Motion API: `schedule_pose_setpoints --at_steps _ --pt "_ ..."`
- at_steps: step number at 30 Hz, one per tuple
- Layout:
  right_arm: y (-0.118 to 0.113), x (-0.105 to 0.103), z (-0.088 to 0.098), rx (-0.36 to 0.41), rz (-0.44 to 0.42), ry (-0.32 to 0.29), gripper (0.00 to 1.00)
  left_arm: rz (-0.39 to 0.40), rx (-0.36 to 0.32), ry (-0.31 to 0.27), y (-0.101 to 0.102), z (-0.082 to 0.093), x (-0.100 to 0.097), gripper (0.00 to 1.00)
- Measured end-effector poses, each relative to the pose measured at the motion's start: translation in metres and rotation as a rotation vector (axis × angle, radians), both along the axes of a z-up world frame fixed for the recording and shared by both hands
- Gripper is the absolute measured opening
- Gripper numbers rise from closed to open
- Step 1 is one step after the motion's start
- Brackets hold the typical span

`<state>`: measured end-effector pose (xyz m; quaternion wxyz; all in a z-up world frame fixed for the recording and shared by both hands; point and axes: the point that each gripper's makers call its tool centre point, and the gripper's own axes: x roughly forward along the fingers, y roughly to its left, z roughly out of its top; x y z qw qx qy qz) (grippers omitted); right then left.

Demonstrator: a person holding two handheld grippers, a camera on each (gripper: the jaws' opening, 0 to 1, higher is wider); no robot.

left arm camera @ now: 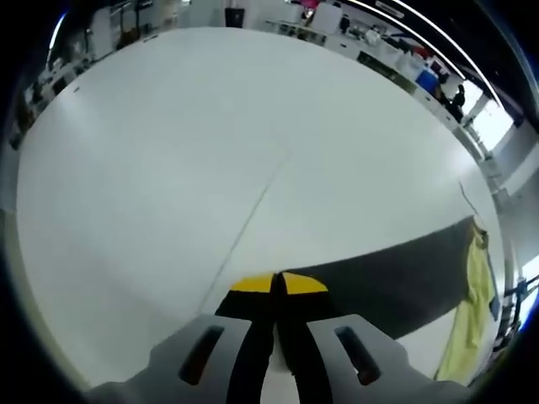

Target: Fold the garment on the visible template until the final outline fits inside the template.

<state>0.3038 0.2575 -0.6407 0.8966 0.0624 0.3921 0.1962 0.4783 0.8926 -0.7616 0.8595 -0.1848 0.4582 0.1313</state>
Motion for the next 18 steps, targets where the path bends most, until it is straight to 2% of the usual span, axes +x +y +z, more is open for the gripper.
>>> schedule_pose_setpoints --at_steps 7,18 --pt "0.002 0.001 0.001 0.006 0.005 -0.007 0.99 -0.019 0.014 0.004 0.0 0.0 0.0 0.02" --pt "0.0 0.001 0.007 0.014 0.012 -0.028 0.99 -0.071 0.024 0.006 -0.017 0.007 -0.01 0.09"
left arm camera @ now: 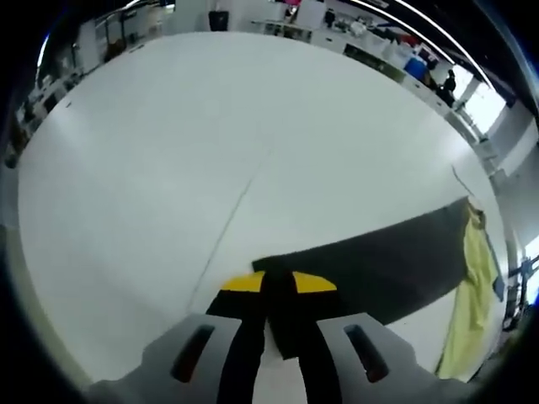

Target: Fold the garment on the visible template until the final outline fits inside the template.

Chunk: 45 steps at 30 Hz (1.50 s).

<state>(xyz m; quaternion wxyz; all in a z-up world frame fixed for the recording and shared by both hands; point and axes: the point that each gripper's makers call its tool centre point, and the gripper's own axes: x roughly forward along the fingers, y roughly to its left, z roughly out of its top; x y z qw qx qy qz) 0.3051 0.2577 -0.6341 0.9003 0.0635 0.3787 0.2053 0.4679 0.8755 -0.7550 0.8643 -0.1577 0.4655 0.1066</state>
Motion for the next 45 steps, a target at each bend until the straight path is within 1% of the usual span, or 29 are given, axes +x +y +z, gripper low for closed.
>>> schedule_pose_setpoints --at_steps 5,8,12,14,17,20,21,24,30,35,37,40,42,45 --pt "-0.002 -0.002 0.0 0.004 0.003 -0.003 0.99 -0.024 -0.007 0.016 -0.008 -0.003 -0.008 0.13" --pt "-0.002 -0.003 0.002 0.007 0.004 -0.008 0.99 -0.03 -0.012 0.013 -0.013 0.0 -0.012 0.16" --pt "-0.004 -0.004 0.004 0.012 0.003 -0.018 0.98 -0.057 -0.022 0.01 -0.024 0.005 -0.016 0.2" --pt "-0.004 -0.004 0.006 0.014 0.003 -0.024 0.98 -0.062 -0.043 -0.01 -0.031 0.012 -0.017 0.21" --pt "-0.003 -0.004 0.008 0.015 0.006 -0.032 0.98 -0.079 -0.045 -0.022 -0.036 0.019 -0.018 0.25" --pt "-0.003 -0.002 0.008 0.018 0.007 -0.038 0.98 -0.106 -0.053 -0.04 -0.045 0.028 -0.02 0.29" --pt "-0.003 -0.002 0.009 0.02 0.008 -0.04 0.98 -0.122 -0.057 -0.053 -0.049 0.032 -0.021 0.32" --pt "-0.002 -0.002 0.01 0.025 0.012 -0.048 0.98 -0.156 -0.056 -0.051 -0.056 0.036 -0.025 0.39" --pt "-0.002 -0.004 0.013 0.026 0.024 -0.061 0.98 -0.213 -0.056 -0.05 -0.074 0.043 -0.038 0.48" --pt "-0.006 -0.007 0.018 0.028 0.025 -0.074 0.98 -0.25 -0.057 -0.059 -0.089 0.05 -0.048 0.51" --pt "-0.008 -0.009 0.019 0.029 0.025 -0.079 0.98 -0.266 -0.062 -0.068 -0.095 0.055 -0.052 0.52" --pt "-0.01 -0.012 0.021 0.029 0.023 -0.084 0.98 -0.297 -0.077 -0.106 -0.111 0.067 -0.058 0.56" --pt "-0.01 -0.013 0.022 0.031 0.023 -0.087 0.98 -0.308 -0.083 -0.117 -0.116 0.07 -0.06 0.59" --pt "-0.01 -0.014 0.024 0.032 0.031 -0.093 0.98 -0.33 -0.113 -0.144 -0.131 0.081 -0.066 0.61"
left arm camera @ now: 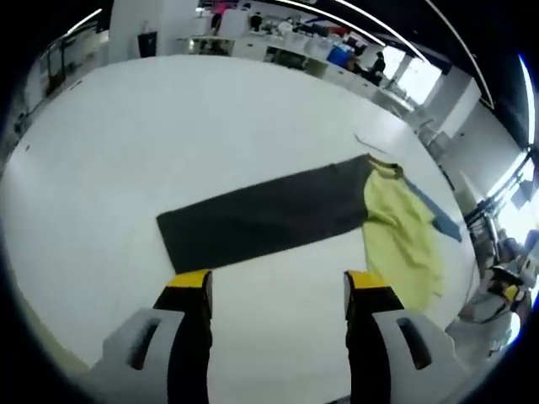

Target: Fold the garment on the visible template until the final outline fits inside the template.

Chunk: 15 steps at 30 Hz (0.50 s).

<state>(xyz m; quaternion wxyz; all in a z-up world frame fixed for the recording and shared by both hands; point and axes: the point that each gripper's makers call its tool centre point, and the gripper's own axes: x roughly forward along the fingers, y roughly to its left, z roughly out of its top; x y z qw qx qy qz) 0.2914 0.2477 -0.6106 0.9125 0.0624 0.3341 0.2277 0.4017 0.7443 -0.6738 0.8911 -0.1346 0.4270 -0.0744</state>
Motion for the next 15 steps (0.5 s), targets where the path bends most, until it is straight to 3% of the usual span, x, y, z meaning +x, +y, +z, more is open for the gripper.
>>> schedule_pose_setpoints --at_steps 6,15 --pt "0.004 -0.004 0.007 -0.001 0.016 -0.018 0.98 -0.017 -0.032 -0.04 -0.024 0.024 -0.017 0.66" --pt "0.004 -0.009 0.008 -0.001 0.027 -0.024 0.98 -0.055 -0.055 -0.067 -0.047 0.045 -0.043 0.73"
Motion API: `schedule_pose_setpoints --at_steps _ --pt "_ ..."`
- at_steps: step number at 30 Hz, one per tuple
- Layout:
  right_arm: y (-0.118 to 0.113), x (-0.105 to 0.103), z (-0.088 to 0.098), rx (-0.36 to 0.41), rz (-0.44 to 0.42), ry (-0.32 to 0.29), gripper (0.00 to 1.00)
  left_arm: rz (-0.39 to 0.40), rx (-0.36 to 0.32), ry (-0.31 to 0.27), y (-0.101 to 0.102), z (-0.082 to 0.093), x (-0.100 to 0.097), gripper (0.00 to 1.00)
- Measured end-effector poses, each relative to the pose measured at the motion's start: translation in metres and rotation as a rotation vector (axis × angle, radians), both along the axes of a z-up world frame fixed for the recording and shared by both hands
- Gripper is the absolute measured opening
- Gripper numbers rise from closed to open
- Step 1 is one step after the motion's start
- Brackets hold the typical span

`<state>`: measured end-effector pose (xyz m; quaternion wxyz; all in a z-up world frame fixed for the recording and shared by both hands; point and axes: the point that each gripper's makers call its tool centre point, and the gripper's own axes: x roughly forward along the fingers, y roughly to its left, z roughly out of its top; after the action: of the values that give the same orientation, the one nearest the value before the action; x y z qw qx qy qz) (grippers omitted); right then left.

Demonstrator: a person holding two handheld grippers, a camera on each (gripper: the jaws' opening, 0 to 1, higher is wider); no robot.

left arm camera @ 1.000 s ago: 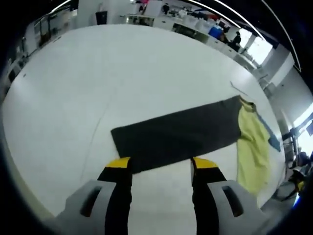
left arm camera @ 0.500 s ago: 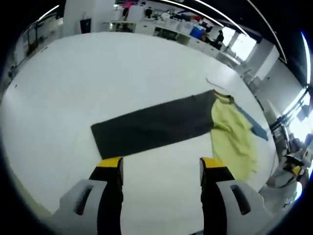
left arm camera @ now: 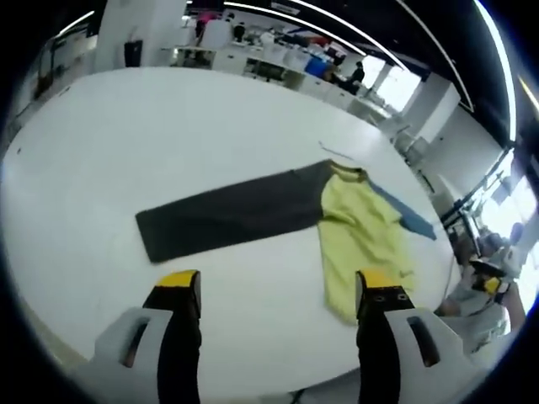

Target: Fold the garment on the visible template until the final outline fits inside the template.

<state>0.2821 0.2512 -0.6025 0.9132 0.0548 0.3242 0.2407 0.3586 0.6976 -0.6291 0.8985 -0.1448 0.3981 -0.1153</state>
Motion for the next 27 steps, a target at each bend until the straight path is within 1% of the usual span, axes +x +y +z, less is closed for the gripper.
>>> schedule_pose_setpoints --at_steps 3,5,6,9,13,19,23,24,27 --pt "-0.001 -0.001 0.0 -0.002 0.005 0.0 0.98 -0.012 -0.01 0.0 -0.005 0.004 -0.006 0.75" --pt "-0.002 -0.002 0.001 -0.001 0.007 -0.002 0.98 -0.021 -0.042 -0.005 -0.011 0.01 -0.01 0.78" --pt "-0.002 -0.002 0.001 0.0 0.007 -0.003 0.98 -0.025 -0.047 -0.01 -0.013 0.012 -0.011 0.78" --pt "-0.002 -0.004 0.001 -0.003 0.012 -0.001 0.98 -0.038 -0.043 -0.023 -0.017 0.019 -0.017 0.78" --pt "-0.004 -0.007 0.002 -0.005 0.018 0.0 0.98 -0.057 -0.056 -0.039 -0.026 0.028 -0.024 0.79" --pt "-0.009 -0.01 0.002 -0.006 0.021 0.0 0.98 -0.095 -0.054 -0.054 -0.039 0.036 -0.036 0.8" --pt "-0.01 -0.011 0.002 -0.008 0.023 0.0 0.98 -0.121 -0.029 -0.056 -0.044 0.038 -0.044 0.81" --pt "-0.01 -0.012 0.002 -0.007 0.024 0.0 0.98 -0.136 -0.013 -0.056 -0.046 0.038 -0.047 0.81" --pt "-0.01 -0.013 0.002 -0.008 0.028 -0.001 0.98 -0.15 -0.006 -0.053 -0.05 0.038 -0.053 0.81"
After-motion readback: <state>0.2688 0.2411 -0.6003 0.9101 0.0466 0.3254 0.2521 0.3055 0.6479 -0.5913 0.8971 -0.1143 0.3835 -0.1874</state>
